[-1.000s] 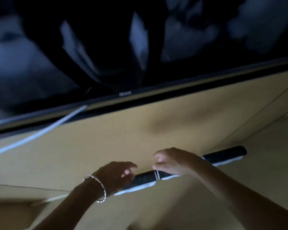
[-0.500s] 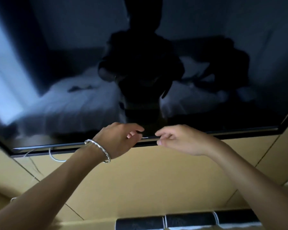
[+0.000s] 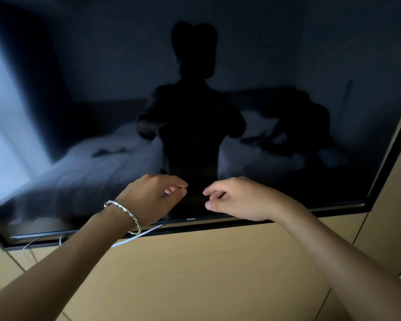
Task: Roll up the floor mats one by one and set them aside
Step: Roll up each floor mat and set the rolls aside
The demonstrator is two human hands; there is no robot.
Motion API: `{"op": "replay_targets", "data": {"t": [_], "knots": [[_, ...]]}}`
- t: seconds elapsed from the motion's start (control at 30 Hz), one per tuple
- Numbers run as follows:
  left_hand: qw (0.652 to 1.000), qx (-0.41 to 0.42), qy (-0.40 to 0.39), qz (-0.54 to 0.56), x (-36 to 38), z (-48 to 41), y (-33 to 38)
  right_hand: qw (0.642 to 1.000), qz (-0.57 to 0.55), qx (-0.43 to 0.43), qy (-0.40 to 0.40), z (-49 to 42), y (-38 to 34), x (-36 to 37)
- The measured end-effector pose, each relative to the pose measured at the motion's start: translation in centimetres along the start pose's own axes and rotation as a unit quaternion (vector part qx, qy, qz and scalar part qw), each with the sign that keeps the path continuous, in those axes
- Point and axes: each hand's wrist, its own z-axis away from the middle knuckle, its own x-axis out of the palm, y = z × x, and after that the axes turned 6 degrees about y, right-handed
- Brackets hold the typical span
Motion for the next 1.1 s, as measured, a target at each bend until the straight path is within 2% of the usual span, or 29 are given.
{"op": "replay_targets", "data": {"t": [0.2, 0.47, 0.8, 0.97, 1.1], "knots": [[0.999, -0.033, -0.027, -0.005, 1.3, 2.0, -1.4, 1.0, -0.005, -0.003, -0.006, -0.9, 0.2, 1.6], [0.991, -0.114, -0.048, -0.057, -0.2, 8.8, -6.4, 0.99, 0.033, -0.055, -0.123, -3.1, -3.2, 7.6], [0.973, -0.21, 0.017, -0.097, -8.1, 18.9, -10.2, 0.97, 0.076, -0.167, -0.161, -2.8, -14.6, 11.2], [0.967, -0.223, 0.05, -0.109, -12.1, 24.9, -10.3, 0.962, 0.09, -0.204, -0.157, 0.2, -21.0, 13.1], [0.956, -0.265, 0.071, -0.105, -15.9, 33.6, -10.7, 0.948, 0.104, -0.242, -0.181, 4.6, -27.6, 16.7]]}}
